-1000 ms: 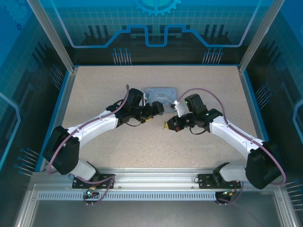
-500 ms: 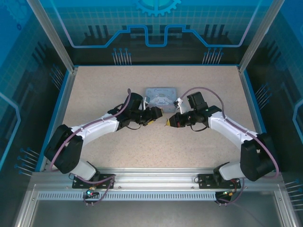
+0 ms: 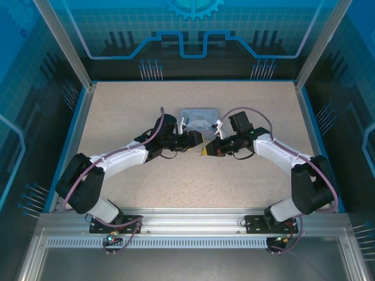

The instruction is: Unlock a padlock with a key

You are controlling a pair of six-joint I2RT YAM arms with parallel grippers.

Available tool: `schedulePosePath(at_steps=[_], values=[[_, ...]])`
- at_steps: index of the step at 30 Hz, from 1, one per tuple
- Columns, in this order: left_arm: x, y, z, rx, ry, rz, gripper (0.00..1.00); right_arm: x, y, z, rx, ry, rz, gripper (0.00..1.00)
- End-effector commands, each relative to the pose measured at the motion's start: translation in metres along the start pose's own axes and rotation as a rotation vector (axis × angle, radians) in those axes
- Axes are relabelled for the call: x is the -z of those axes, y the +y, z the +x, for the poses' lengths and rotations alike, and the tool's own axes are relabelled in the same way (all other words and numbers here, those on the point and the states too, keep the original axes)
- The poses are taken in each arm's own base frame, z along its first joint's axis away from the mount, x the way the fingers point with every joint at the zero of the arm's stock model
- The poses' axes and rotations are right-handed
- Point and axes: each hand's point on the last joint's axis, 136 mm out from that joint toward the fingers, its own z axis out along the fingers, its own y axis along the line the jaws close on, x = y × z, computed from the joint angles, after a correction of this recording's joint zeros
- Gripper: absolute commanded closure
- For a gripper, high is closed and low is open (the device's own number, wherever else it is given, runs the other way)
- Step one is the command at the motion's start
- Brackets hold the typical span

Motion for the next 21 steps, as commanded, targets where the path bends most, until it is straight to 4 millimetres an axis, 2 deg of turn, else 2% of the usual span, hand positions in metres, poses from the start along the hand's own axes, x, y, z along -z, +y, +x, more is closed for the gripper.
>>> schedulePosePath(at_steps=[1, 11, 21], values=[[-0.006, -0.004, 0.006, -0.015, 0.021, 0.026, 0.49, 0.002, 0.003, -0.006, -0.013, -0.003, -0.028, 1.00], [-0.014, 0.009, 0.013, 0.008, 0.024, 0.001, 0.51, 0.003, 0.002, -0.005, -0.017, -0.008, -0.036, 1.00], [-0.016, 0.016, 0.014, 0.018, 0.015, -0.012, 0.61, 0.006, 0.001, -0.004, -0.017, -0.016, -0.035, 1.00]])
